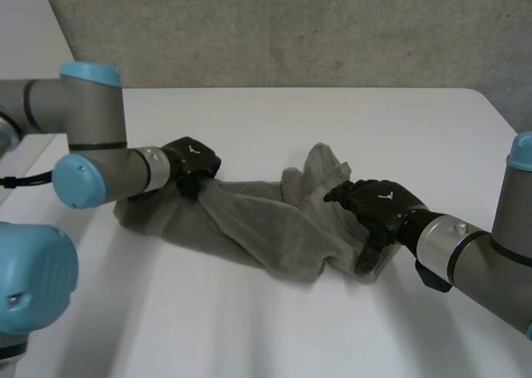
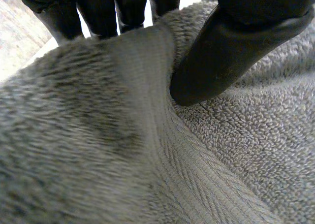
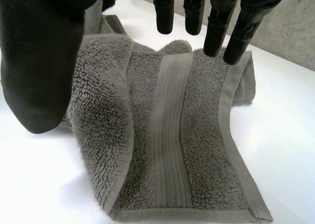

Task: Fold the towel.

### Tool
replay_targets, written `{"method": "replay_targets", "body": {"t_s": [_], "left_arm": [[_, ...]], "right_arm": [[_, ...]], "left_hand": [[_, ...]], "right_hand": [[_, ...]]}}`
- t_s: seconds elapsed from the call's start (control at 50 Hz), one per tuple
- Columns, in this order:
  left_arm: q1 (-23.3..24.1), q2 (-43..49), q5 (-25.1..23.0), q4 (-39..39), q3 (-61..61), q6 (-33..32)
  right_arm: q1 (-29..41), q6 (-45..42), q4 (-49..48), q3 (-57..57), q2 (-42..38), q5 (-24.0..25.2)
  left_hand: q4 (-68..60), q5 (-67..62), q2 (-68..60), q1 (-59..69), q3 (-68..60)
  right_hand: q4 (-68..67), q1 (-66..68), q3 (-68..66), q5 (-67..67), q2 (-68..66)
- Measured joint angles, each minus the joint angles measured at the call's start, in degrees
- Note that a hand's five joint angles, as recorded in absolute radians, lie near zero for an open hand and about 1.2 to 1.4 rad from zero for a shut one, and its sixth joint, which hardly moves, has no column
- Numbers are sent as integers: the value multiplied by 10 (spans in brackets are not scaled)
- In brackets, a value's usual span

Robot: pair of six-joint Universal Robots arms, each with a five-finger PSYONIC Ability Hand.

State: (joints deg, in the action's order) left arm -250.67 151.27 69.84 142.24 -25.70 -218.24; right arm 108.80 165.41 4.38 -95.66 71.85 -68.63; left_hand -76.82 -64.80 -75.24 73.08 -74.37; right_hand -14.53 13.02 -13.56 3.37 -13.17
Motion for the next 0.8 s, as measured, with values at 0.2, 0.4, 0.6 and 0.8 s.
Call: {"method": "replay_targets", "body": {"t_s": [0.2, 0.4, 0.6, 0.8], "left_arm": [[-5, -184, -7, 68, -256, 0], [-16, -290, -4, 138, -469, -7], [-29, -331, -6, 141, -508, -7], [-24, -334, -6, 145, -469, -6]], "right_arm": [[-1, 0, 0, 1, 0, 0], [1, -3, 0, 1, 0, 1], [5, -16, 0, 3, 0, -1], [7, -17, 0, 0, 0, -1]], "left_hand": [[11, 7, 10, -4, 6], [233, 213, 217, -197, 207], [358, 344, 350, -330, 333], [602, 598, 592, -567, 581]], "right_hand": [[0, 0, 0, 0, 0], [0, 0, 0, 0, 0], [0, 0, 0, 0, 0], [0, 0, 0, 0, 0]]}}
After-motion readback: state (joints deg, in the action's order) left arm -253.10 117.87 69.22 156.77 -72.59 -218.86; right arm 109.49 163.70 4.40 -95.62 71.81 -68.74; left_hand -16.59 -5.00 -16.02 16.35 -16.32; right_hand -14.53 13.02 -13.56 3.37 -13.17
